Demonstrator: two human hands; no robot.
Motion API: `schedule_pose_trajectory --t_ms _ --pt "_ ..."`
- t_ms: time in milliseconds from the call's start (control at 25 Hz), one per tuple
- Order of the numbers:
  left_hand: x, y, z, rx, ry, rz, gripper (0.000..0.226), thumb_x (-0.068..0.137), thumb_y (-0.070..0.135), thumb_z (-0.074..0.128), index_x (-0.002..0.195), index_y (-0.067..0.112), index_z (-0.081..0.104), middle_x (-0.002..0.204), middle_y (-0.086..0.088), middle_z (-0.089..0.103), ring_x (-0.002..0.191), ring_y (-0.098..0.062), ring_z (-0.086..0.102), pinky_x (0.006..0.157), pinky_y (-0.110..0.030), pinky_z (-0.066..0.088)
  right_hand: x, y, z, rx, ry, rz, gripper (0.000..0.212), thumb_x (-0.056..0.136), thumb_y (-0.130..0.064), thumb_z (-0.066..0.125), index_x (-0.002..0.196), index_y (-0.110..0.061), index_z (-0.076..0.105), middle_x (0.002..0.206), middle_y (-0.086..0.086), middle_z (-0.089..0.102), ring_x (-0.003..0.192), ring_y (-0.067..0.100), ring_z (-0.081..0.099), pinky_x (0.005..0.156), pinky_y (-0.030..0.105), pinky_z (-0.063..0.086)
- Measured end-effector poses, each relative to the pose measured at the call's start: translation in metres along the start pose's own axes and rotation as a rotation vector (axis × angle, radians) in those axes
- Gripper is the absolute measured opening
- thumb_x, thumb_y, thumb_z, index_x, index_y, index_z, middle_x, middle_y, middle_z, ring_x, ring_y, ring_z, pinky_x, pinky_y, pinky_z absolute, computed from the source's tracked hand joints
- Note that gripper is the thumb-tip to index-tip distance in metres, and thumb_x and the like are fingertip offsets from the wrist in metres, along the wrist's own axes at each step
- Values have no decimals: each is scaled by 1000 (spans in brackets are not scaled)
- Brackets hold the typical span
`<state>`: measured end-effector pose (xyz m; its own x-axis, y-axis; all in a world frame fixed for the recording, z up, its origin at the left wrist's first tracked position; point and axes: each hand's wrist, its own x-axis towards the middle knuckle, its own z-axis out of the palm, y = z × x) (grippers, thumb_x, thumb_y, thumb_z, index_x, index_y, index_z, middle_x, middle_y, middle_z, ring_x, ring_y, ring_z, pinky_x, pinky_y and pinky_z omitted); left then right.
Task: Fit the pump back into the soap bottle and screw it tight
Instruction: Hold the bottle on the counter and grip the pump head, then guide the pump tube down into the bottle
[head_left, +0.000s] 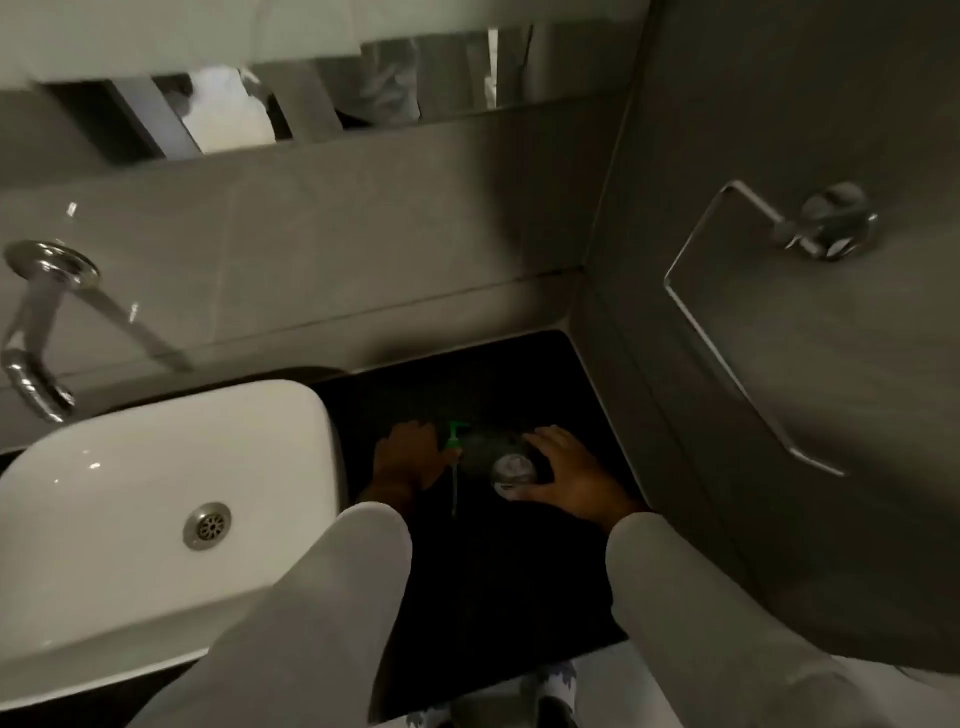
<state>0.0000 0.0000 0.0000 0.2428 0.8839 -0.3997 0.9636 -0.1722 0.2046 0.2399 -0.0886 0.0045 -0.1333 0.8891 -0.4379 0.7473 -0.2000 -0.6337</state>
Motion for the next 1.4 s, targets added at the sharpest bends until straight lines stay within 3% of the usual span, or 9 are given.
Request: schedule_pose_trajectory --t_ms 200,480,560,720,840,920,1040,1240,1400 --pt "24 7 20 -222 -48 -144 58 83 65 54 115 19 70 111 -11 72 100 -33 68 84 -43 58 13 21 25 244 76 -3 72 68 -31 88 132 -17 57 152 5 39 140 26 38 112 31 31" --pt "41 23 17 -180 -73 -210 37 88 41 65 109 12 72 111 -17 70 103 -38 68 88 -45 57 25 20 31 321 169 -52 55 72 -32 85 120 -15 66 136 5 55 124 22 53 100 26 39" --pt "43 18 12 -282 -47 -219 32 86 39 70 102 11 75 105 -16 74 98 -37 70 85 -41 58 31 20 25 298 145 -48 58 71 -35 85 122 -16 65 138 6 53 130 24 47 104 31 39" --pt "42 19 -31 -675 240 -97 25 85 36 77 92 12 80 84 -2 78 85 -19 75 78 -29 56 44 20 10 178 70 -45 58 71 -46 82 122 -23 65 156 1 37 150 24 15 121 47 18" --pt "27 31 -71 -999 421 120 27 83 32 80 105 18 77 99 -1 79 96 -16 74 92 -37 58 50 20 5 123 69 -68 53 69 -52 81 114 -26 70 161 -1 28 151 25 8 119 59 15" --pt "9 46 -86 -1130 460 273 27 86 15 78 113 14 72 108 -3 77 105 -20 72 97 -34 56 51 22 5 114 95 -63 52 67 -53 81 110 -27 72 162 -2 25 152 25 4 119 61 13" --pt "-5 56 -81 -1234 479 353 34 86 2 76 119 3 67 113 0 76 111 -24 70 100 -41 54 52 25 8 120 112 -61 50 66 -54 81 108 -29 72 163 -3 22 152 24 1 118 63 10" --pt "-9 64 -53 -1285 437 316 34 86 3 76 118 5 66 115 -14 74 109 -30 71 98 -55 55 52 29 10 102 116 -56 50 66 -60 78 109 -35 70 163 -5 22 152 23 1 119 62 10" --pt "-15 71 -49 -1310 472 311 29 85 4 77 111 14 69 111 -13 74 108 -28 71 97 -53 56 52 29 10 77 121 -52 49 67 -60 78 108 -34 70 162 -5 23 152 24 2 119 60 9"
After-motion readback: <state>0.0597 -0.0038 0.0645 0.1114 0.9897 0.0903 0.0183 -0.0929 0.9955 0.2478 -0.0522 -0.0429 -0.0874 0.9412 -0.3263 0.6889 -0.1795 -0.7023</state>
